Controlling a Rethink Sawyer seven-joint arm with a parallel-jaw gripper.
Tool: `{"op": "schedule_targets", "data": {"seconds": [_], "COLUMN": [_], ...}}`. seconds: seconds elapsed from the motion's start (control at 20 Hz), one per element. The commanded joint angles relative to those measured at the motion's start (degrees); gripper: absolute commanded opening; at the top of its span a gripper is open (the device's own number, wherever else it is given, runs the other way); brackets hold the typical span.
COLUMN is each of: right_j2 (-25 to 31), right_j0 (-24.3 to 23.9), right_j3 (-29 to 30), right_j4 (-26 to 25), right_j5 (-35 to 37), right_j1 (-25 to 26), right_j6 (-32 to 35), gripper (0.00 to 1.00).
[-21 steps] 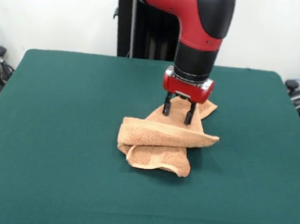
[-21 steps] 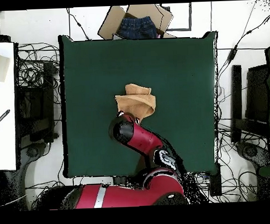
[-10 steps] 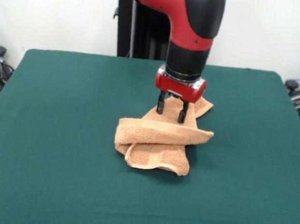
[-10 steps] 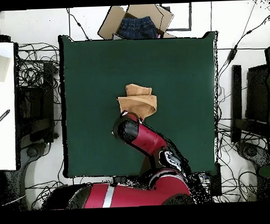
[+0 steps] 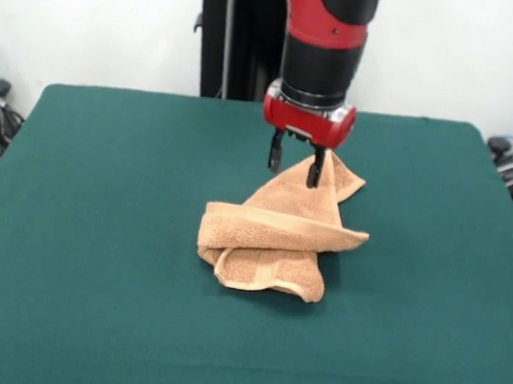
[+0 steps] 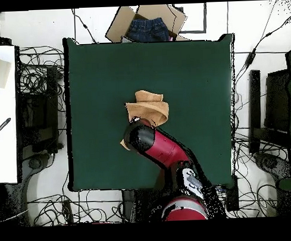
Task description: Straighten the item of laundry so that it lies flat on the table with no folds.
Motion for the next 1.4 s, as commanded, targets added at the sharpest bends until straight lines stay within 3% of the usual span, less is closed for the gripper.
{"op": "schedule_targets", "data": {"seconds": [0.05,0.4,0.75,1.15,1.4], "right_j2": [2.96,1.86,-3.45,-3.56,-1.52], "right_j0": [-2.66,-0.92,5.20,6.58,5.28], "right_j3": [2.12,0.29,-9.08,-12.26,-11.18], "right_j4": [2.20,3.22,4.90,5.82,5.91], "right_j5": [0.55,2.15,8.12,8.83,6.19], "right_j1": [0.91,1.08,4.67,6.33,6.63], "right_j6": [14.23,15.21,15.74,15.97,14.97], "gripper": [1.00,1.00,1.00,1.00,1.00]}}
